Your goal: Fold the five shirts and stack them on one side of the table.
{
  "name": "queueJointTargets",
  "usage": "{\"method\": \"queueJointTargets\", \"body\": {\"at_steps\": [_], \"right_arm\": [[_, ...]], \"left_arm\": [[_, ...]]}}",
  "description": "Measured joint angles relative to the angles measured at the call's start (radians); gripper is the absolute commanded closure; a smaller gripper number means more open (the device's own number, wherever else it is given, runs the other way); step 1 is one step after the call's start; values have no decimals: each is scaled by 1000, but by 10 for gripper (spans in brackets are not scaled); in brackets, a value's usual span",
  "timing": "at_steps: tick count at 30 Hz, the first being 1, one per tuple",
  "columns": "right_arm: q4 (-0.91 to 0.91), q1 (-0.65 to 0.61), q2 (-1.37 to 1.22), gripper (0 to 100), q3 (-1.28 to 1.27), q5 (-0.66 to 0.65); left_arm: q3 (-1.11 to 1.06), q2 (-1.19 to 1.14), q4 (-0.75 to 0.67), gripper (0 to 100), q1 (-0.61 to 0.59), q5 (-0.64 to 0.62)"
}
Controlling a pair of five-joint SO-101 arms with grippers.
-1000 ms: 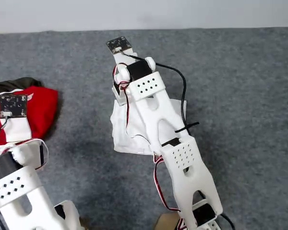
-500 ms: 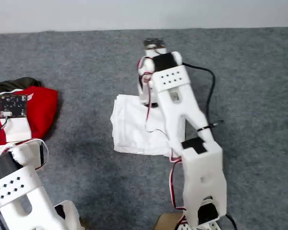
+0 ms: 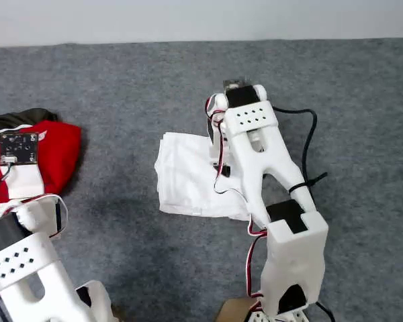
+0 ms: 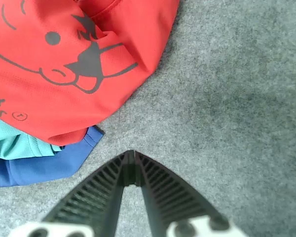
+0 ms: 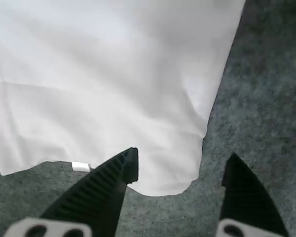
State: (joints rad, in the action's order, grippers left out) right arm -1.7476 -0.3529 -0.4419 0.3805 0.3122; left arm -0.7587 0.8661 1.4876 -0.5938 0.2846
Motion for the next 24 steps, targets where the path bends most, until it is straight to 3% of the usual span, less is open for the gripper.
{"method": "queueJointTargets", "body": {"at_steps": [5,24], "right_arm": [[57,-3,0,704,-103,0],[272,-3,-32,704,-299,0]], "left_arm": [[0,0,0,997,0,132],[0,0,0,997,0,149]]}}
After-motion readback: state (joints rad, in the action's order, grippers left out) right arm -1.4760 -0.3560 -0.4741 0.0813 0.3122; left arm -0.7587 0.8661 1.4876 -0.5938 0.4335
